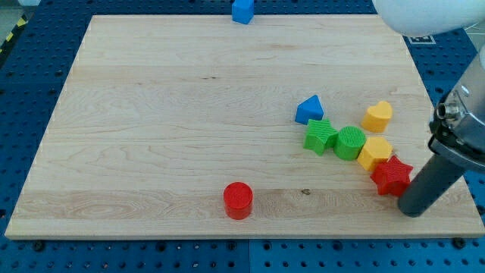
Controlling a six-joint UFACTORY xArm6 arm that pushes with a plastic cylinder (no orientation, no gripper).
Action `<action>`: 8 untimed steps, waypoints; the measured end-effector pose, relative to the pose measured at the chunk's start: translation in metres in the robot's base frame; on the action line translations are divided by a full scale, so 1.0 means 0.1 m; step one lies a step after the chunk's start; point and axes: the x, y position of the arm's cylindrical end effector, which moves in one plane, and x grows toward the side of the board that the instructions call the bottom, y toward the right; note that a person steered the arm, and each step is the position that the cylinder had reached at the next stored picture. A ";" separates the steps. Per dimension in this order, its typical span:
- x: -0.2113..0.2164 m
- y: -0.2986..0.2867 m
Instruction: Push red star to the red circle
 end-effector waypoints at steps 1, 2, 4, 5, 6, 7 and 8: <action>-0.31 0.13; -0.47 0.11; -0.46 -0.24; -0.46 -0.42; -0.46 -0.58; -0.46 -0.73; -0.46 -0.87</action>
